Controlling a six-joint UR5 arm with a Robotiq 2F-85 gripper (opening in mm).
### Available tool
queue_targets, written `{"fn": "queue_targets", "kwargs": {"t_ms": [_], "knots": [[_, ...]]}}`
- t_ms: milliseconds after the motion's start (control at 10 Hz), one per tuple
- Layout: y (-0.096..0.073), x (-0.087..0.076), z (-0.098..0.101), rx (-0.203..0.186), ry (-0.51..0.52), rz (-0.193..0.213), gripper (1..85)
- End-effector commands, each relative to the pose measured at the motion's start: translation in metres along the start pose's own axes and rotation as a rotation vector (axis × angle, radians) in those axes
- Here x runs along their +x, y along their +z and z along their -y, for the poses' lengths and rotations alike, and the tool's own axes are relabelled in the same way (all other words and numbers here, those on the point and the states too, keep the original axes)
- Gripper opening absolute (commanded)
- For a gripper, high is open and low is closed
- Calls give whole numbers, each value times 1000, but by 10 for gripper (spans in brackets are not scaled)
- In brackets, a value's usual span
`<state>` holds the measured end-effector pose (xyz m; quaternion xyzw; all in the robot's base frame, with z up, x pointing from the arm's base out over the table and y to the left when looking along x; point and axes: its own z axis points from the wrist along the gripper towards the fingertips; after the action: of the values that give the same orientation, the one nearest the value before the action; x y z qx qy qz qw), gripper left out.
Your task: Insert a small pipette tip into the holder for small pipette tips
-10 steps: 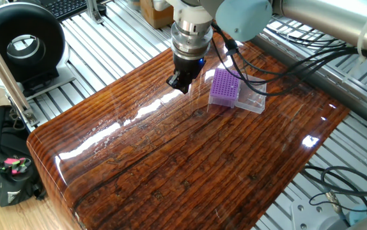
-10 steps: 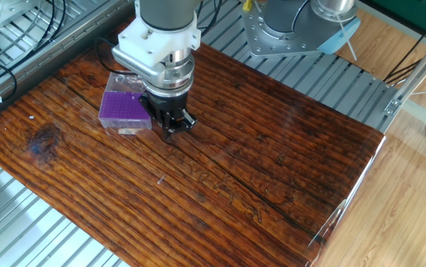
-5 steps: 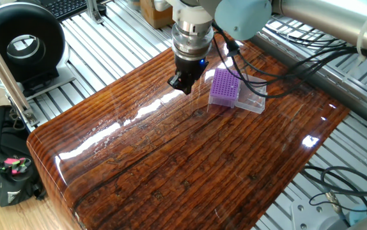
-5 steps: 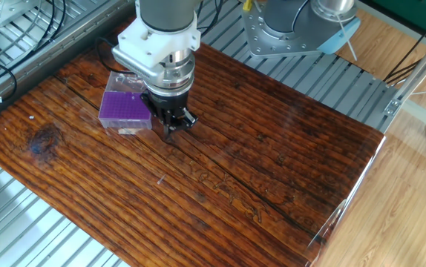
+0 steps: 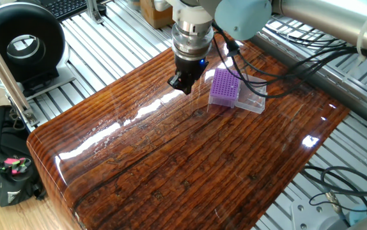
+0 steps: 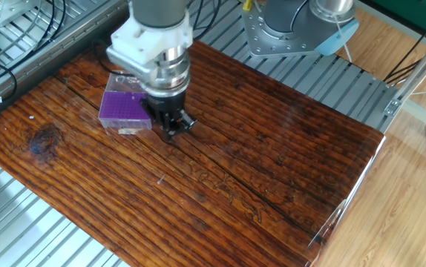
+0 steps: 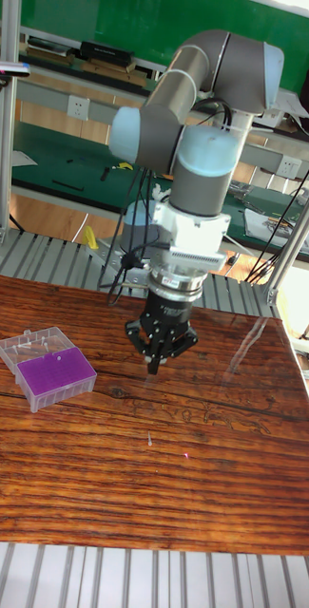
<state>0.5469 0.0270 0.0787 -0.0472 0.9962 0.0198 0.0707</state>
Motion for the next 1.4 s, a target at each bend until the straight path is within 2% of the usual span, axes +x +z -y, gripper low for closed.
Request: {"fn": "queue_targets", "kwargs": {"t_ms": [0,100,400,500,600,900,1000,1200,1300], "knots": [[26,-46,3,-33,-6,118,163],[26,-52,1,-34,1,107,197],[33,-63,-9,27,41,37,200],[32,-62,-12,51,44,2,200],[35,-62,-16,64,52,-11,197],[55,-77,-26,28,90,26,200],[56,-76,-25,30,96,9,237],[48,-69,-19,59,122,-54,257],[51,-73,-19,58,129,-49,257]]}}
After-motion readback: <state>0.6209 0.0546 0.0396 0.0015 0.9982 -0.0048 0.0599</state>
